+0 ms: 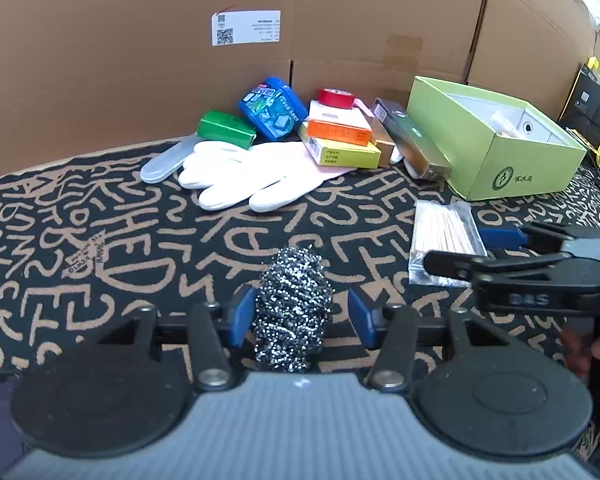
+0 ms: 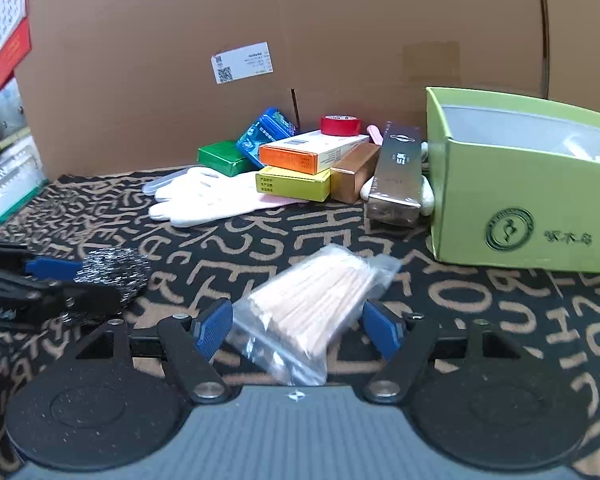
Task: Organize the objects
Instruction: 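Grasp the steel wool scrubber with the left tool while the right tool grasps the bag of sticks, then carry the scrubber and bag of sticks into the lime-green box and open both tools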
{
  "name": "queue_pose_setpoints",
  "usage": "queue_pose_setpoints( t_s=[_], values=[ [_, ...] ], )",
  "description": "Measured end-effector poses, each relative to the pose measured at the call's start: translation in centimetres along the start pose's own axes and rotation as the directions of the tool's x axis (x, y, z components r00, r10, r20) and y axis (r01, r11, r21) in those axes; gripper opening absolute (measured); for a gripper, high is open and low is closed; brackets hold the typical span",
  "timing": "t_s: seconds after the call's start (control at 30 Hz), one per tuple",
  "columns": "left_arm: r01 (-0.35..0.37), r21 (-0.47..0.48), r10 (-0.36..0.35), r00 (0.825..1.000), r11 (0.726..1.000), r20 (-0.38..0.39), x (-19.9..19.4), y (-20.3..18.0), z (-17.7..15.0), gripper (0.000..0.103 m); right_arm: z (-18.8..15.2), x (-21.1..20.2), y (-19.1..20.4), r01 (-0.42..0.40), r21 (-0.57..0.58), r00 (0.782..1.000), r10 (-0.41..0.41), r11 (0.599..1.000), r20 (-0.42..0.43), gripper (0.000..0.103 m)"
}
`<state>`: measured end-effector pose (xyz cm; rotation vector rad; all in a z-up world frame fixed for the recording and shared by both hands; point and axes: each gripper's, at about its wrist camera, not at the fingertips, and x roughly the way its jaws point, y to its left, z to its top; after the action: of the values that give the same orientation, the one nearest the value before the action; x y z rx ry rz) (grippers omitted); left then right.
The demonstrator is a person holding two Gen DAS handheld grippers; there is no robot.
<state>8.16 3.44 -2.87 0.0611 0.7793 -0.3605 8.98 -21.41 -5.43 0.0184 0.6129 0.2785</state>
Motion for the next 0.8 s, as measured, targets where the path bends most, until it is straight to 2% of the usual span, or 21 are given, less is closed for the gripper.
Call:
queue_pose_setpoints(
  t_s=[0.03, 0.13, 0.23, 0.27, 0.3, 0.37, 0.43, 0.6, 0.8],
  values=[
    [0.001, 0.001, -0.001, 1.000, 1.000, -0.002, 0.0, 0.0, 0.0, 0.049, 0.1, 0.1, 0.2, 0.010, -0.012, 1.000, -0.010, 1.000, 0.003, 0.072],
    [-0.004, 0.000, 0.004, 1.000, 1.000, -0.003, 0.2, 0.1, 0.0, 0.049, 0.1, 0.0, 0.0, -0.003, -0.015, 1.000, 0.003, 1.000, 0.009, 0.053],
    [-0.006, -0.009, 0.006, 1.000, 1.000, -0.013, 0.8, 0.2, -0.1, 0.052, 0.3, -0.1, -0.4, -0.035, -0.009, 0.999, 0.035, 0.999, 0.018, 0.030],
    [-0.008, -0.009, 0.008, 1.000, 1.000, -0.017, 0.9, 0.2, -0.2, 0.051, 0.3, -0.2, -0.5, -0.040, -0.009, 0.999, 0.040, 0.999, 0.023, 0.026],
    [-0.011, -0.007, 0.011, 1.000, 1.000, -0.021, 1.0, 0.2, -0.3, 0.051, 0.2, -0.2, -0.4, -0.042, -0.015, 0.999, 0.042, 0.999, 0.028, 0.025],
    [-0.020, -0.001, 0.020, 0.999, 1.000, -0.025, 1.2, 0.3, -0.5, 0.042, 0.2, -0.4, -0.2, -0.058, -0.026, 0.998, 0.059, 0.998, 0.038, 0.019],
    [-0.022, -0.010, 0.022, 0.999, 1.000, -0.026, 1.2, 0.5, -0.6, 0.038, 0.2, -0.9, -0.2, -0.074, -0.034, 0.995, 0.077, 0.997, 0.063, 0.015],
    [0.005, -0.036, -0.006, 1.000, 0.999, -0.020, 0.7, 0.4, -0.2, 0.036, 0.2, -2.8, -0.4, -0.115, -0.037, 0.985, 0.118, 0.993, 0.123, 0.008],
    [0.073, 0.015, -0.074, 0.995, 0.997, 0.063, 0.0, -2.6, 2.8, 0.036, 1.5, -6.0, -2.5, -0.084, -0.027, 0.968, 0.088, 0.996, 0.235, 0.008]
  ],
)
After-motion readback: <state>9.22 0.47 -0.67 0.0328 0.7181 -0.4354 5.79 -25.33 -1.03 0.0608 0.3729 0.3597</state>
